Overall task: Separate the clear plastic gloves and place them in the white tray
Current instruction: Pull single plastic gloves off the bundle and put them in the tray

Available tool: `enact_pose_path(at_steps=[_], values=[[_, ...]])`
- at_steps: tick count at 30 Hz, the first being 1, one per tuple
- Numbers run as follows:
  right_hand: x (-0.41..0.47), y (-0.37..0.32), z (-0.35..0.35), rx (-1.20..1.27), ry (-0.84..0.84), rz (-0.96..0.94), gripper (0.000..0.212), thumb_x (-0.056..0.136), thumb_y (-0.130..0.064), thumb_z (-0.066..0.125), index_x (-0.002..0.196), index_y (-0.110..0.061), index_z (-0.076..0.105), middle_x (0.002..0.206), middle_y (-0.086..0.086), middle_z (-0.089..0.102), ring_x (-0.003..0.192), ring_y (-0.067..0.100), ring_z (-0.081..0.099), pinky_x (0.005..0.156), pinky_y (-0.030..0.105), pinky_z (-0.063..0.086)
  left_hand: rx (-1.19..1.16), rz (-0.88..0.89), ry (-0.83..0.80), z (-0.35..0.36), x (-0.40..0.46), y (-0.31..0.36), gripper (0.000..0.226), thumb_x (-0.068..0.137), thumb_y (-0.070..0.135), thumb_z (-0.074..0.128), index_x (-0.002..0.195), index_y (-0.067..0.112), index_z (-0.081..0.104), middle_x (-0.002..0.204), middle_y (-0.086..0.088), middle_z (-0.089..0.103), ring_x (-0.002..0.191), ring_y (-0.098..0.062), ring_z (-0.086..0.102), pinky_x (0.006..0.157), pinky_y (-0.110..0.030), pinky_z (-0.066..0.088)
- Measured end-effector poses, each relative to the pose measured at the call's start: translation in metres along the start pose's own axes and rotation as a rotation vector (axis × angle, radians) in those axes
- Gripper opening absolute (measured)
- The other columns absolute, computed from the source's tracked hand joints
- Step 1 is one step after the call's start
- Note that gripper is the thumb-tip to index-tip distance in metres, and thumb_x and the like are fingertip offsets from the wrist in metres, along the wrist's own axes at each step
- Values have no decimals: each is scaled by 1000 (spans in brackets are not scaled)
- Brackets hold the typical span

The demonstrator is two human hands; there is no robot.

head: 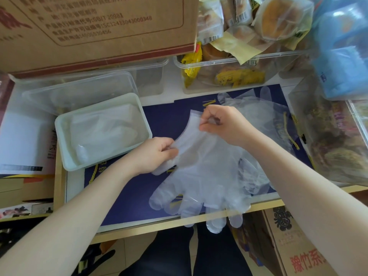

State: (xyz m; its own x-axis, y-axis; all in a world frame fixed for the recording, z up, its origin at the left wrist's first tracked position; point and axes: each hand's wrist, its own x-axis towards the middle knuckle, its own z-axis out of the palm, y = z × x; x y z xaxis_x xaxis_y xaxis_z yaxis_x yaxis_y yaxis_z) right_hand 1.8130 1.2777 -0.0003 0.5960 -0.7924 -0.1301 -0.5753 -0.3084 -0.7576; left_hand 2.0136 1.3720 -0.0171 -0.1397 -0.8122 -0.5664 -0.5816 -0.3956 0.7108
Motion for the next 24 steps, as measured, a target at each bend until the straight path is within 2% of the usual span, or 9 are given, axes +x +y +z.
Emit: enact_pose_path(at_steps=[5,8,11,13,15,18,21,23,24], values=[[-1,-1,3,-34,-19,-43,9,81,-9,69,88,-8,63,66,-19,48,58,-10,47,57,9,35,275,-41,-23,-3,0,7,10,89,18,47,86,12,54,80,-1,59,75,-21,53,67,-32,43],[-2,-8,2,-27,-28,-81,9,81,-9,69,88,-6,64,69,-20,49,60,-13,48,58,8,35,61,-7,67,1,7,26,24,88,39,58,97,18,58,91,3,65,81,-17,59,76,-32,46],[-2,-10,4,-10,-30,-95,17,82,-14,70,94,-7,61,71,-18,49,60,-8,48,56,9,34,-48,86,188,12,11,39,16,92,38,54,88,23,57,83,3,65,74,-13,57,70,-31,45],[-3,-7,0,88,-6,21,35,78,-22,74,108,-12,57,81,-15,52,62,-4,48,57,9,36,-96,112,268,16,14,37,15,95,31,50,82,24,54,76,-4,62,67,-15,53,65,-35,43],[-8,-1,-10,248,-4,273,60,71,-35,78,122,-15,53,97,-10,59,79,-2,54,67,12,42,-160,155,334,17,17,31,17,94,32,48,82,21,53,73,-11,58,65,-18,50,65,-41,43],[-26,20,-27,725,-177,558,88,51,-49,82,122,-5,55,104,5,68,93,16,64,81,27,52,-332,228,430,13,19,29,16,92,28,47,77,23,49,68,-4,50,65,-11,44,65,-37,38],[-49,40,-23,1120,-385,514,77,45,-44,90,110,-9,65,100,5,71,92,20,68,75,29,55,-526,239,521,6,22,34,18,93,25,47,74,27,48,72,3,46,70,-13,42,69,-30,35],[-57,39,-14,1056,-422,513,59,55,-30,88,107,-14,65,90,-4,73,84,11,69,71,23,55,-652,201,573,3,25,38,17,94,24,46,77,25,50,79,-2,51,77,-19,46,72,-33,39],[-57,34,-12,1001,-382,522,40,67,-18,80,103,-14,64,82,-7,73,76,6,69,65,19,54,-690,171,603,2,26,40,19,97,21,44,79,23,51,80,-2,54,78,-19,49,72,-32,42]])
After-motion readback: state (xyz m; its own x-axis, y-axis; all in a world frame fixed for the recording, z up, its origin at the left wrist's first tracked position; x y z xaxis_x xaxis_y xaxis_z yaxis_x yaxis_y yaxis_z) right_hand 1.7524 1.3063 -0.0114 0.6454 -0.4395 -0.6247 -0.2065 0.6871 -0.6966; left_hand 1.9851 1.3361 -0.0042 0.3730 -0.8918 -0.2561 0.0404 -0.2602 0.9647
